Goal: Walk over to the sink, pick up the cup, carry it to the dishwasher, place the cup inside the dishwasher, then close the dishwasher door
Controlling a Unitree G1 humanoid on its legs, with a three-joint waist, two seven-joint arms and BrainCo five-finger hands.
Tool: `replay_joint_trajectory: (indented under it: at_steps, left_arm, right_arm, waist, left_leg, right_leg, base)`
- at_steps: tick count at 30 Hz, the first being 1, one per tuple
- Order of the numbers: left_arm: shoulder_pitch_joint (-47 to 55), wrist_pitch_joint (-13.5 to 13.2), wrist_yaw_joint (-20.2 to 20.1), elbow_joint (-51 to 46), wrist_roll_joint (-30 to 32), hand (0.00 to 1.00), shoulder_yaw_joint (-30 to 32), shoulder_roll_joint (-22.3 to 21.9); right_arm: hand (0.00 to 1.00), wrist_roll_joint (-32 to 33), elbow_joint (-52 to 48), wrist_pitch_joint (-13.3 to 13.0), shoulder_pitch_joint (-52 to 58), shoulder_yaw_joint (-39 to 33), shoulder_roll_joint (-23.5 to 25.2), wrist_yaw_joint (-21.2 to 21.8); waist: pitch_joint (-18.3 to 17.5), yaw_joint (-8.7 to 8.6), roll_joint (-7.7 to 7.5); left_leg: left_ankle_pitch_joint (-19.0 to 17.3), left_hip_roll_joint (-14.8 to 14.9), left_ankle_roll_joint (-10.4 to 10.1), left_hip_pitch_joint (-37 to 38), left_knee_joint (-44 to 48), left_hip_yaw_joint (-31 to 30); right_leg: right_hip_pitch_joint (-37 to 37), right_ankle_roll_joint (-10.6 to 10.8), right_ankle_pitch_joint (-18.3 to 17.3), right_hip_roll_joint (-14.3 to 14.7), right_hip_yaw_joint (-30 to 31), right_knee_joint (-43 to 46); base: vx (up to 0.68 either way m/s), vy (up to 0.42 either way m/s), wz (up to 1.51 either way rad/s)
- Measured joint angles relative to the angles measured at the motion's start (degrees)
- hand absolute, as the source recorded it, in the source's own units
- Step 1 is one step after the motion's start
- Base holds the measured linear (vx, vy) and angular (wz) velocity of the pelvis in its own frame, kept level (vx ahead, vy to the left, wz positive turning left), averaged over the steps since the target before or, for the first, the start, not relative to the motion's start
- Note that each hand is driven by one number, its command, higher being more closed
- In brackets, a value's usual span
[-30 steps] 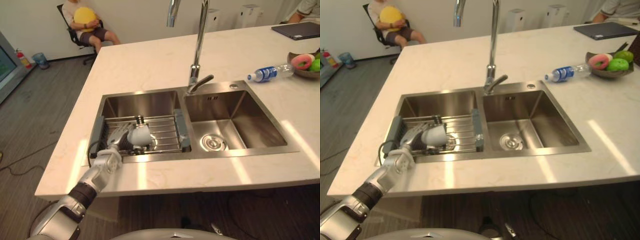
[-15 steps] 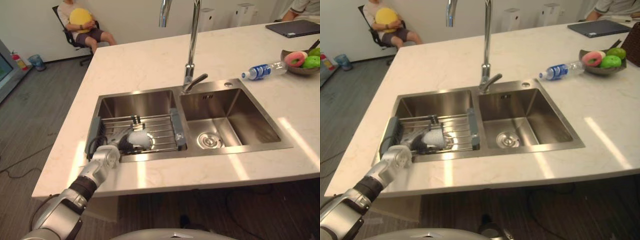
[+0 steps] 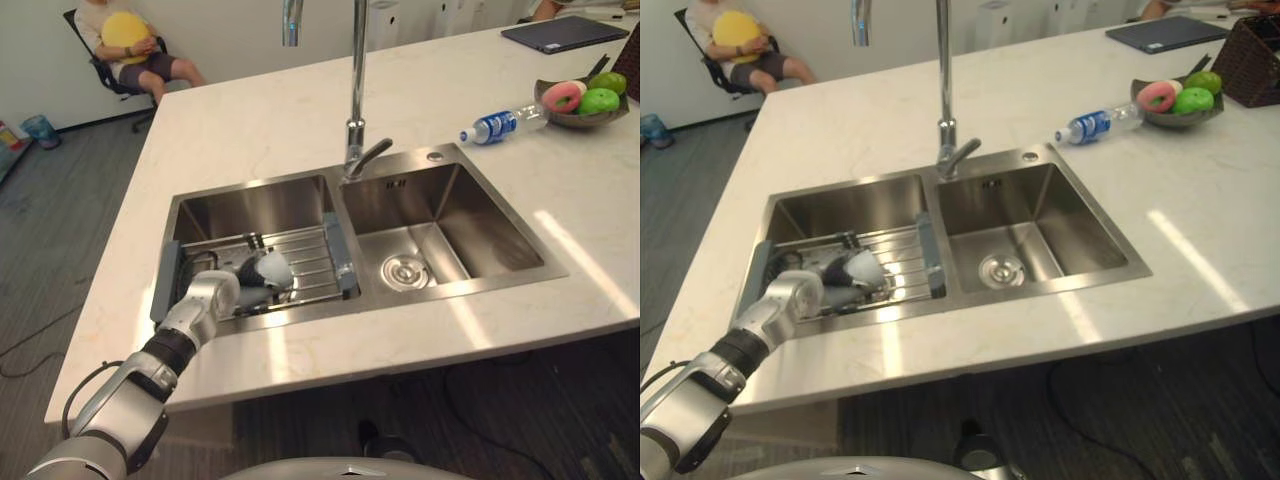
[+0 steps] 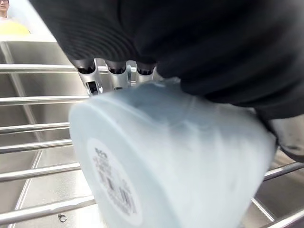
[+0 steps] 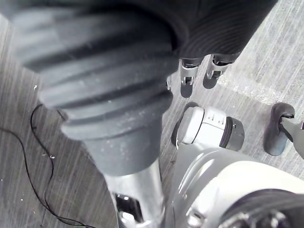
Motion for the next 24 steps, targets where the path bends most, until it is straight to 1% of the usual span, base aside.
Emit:
replay_joint_trajectory:
  at_steps: [3,6,10,15,18,20,21,23,24]
  left_arm:
    - [-0.17,0.03,-0.01,-0.03,1.72,1.00,-0.46,-0.10]
    - [-1.14,-0.10,-0.33,-0.10,2.76,1.00,-1.39,-0.13]
    - [-2.36,-0.11,-1.11,-0.23,2.79,1.00,-2.46,-0.21]
    - [-2.51,0.00,-1.15,-0.23,2.31,1.00,-2.47,-0.18]
    - [-2.49,-0.49,1.31,-0.11,-0.87,1.00,-3.50,-0.01]
    - [-1.88,-0.99,4.36,0.04,-5.68,1.00,-3.70,0.03]
    - [-1.64,-1.28,5.19,0.04,-7.21,1.00,-3.72,0.10]
    - [-1.16,-3.15,8.73,-0.10,-13.73,1.00,-3.43,0.56]
    - [-1.00,-3.77,9.14,-0.18,-15.00,1.00,-3.31,0.69]
  right_arm:
    - [0.00,0.39,0.01,-0.01,-0.33,0.10,0.05,-0.01]
    - [0.00,0.44,0.04,-0.01,-0.42,0.15,0.05,-0.02]
    - [0.00,0.48,0.06,-0.03,-0.54,0.16,0.04,-0.01]
    - [0.00,0.49,0.52,-0.06,-0.55,0.17,0.01,-0.01]
    - [0.00,0.49,0.66,-0.07,-0.55,0.20,0.03,-0.01]
    - [0.00,0.49,0.64,-0.09,-0.55,0.20,0.02,0.02]
    - [0.00,0.49,0.63,-0.09,-0.55,0.20,0.02,0.02]
    - [0.00,0.57,0.36,-0.10,-0.56,0.21,0.03,0.05]
    - [0.00,0.58,0.28,-0.10,-0.55,0.21,0.02,0.06]
  waist:
    - [0.14,-0.47,-0.05]
    - [0.20,-0.60,-0.03]
    - [0.67,-0.93,-0.08]
    - [0.72,-1.24,-0.09]
    - [0.90,-1.22,-0.18]
    - [1.16,-1.25,-0.17]
    - [1.31,-1.29,-0.19]
    - [2.26,-1.48,-0.28]
    - [2.48,-1.47,-0.27]
  left_leg:
    - [-0.67,-0.03,0.14,0.44,0.10,0.03]
    - [-0.98,-0.19,0.26,0.43,0.15,0.20]
    - [-0.99,-0.23,0.26,0.66,0.20,0.46]
    - [-0.98,-0.24,0.29,0.65,0.21,0.51]
    - [-1.07,-0.28,0.34,0.65,0.24,0.51]
    - [-1.11,-0.29,0.38,0.65,0.23,0.50]
    - [-1.12,-0.29,0.38,0.65,0.23,0.46]
    - [-1.00,-0.31,0.58,0.71,0.22,0.26]
    - [-0.88,-0.31,0.77,0.73,0.22,0.22]
  right_leg:
    - [-0.31,0.16,-1.29,-0.02,0.00,1.67]
    - [-1.14,0.33,-2.33,-0.09,0.14,3.47]
    - [-2.21,-0.10,-3.58,-0.02,0.30,5.84]
    - [-3.05,0.17,-4.94,0.01,0.27,7.46]
    - [-3.13,0.18,-5.14,-0.06,0.20,7.86]
    - [-3.13,0.17,-5.37,-0.12,0.00,8.09]
    - [-3.15,0.08,-5.45,-0.15,-0.09,8.23]
    - [-3.43,-0.24,-6.09,-0.28,-0.39,9.34]
    - [-3.51,-0.27,-6.24,-0.30,-0.46,9.61]
  base:
    - [0.02,0.008,0.01]
    - [0.03,0.006,-0.02]
    - [0.03,0.000,-0.02]
    - [0.00,0.000,0.00]
    - [0.00,0.001,0.01]
    - [0.02,0.004,0.04]
    - [0.02,0.000,0.07]
    - [0.02,-0.008,0.08]
    - [0.03,-0.015,0.07]
